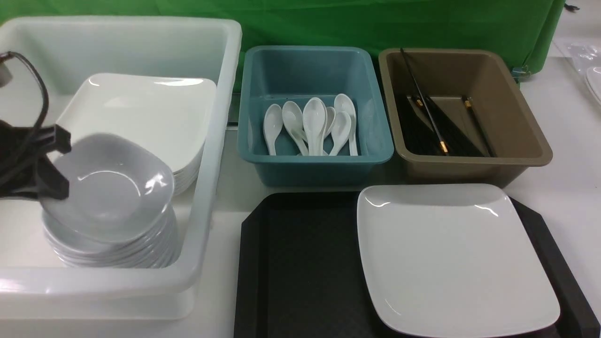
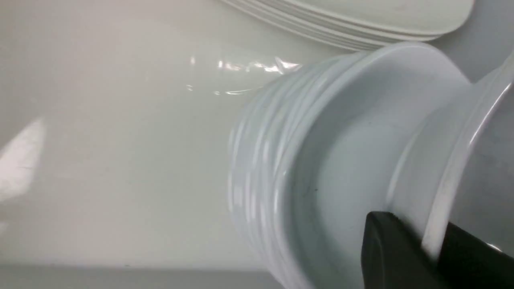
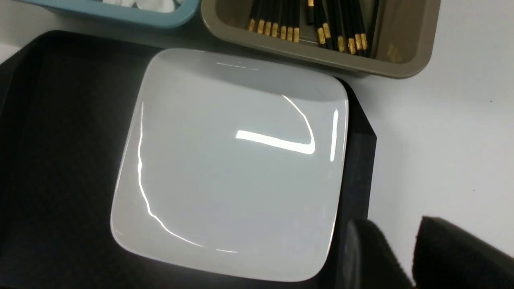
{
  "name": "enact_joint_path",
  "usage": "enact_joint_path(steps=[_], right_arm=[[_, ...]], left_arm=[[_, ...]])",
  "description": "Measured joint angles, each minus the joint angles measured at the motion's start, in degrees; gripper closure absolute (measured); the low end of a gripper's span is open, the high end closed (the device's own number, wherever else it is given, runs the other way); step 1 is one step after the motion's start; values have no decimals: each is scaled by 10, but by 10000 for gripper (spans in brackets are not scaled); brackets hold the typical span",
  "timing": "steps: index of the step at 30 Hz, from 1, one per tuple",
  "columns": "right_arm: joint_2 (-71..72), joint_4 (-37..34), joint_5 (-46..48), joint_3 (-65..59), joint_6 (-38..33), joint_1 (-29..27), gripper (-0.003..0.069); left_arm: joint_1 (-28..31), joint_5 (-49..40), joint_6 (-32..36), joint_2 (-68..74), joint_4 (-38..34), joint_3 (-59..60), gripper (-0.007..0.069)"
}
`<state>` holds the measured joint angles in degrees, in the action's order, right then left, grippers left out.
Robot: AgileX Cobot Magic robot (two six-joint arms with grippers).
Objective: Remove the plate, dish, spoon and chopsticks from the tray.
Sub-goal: Use the left arm to put the small plate into the large storage box on the left, then use the left arm to grab a plate from the dinner plate
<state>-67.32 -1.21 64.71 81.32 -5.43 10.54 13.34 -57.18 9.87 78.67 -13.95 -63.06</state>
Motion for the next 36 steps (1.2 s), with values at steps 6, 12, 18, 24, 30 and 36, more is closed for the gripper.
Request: enact_joint_path(steps=[6,12,18,24,30,36], right_arm=[[0,-1,0,0,0,0,443],[0,-1,0,0,0,0,435],[0,-1,0,0,0,0,433],[0,23,0,-1,-2,0,440],[13,71,-1,-66,12,0,512],[52,73,-35,-184,37,-1,552]], left_arm=[[0,13,1,2,57,0,341],[-46,-44,1,-8,73,-50,209],[-253,-29,-11,-20,69,-93,523],[-474,30,-117,41,65,-93,619],[-535,110,-177,144,22,-93,623],[-564,166,-173,244,2,-93,519]])
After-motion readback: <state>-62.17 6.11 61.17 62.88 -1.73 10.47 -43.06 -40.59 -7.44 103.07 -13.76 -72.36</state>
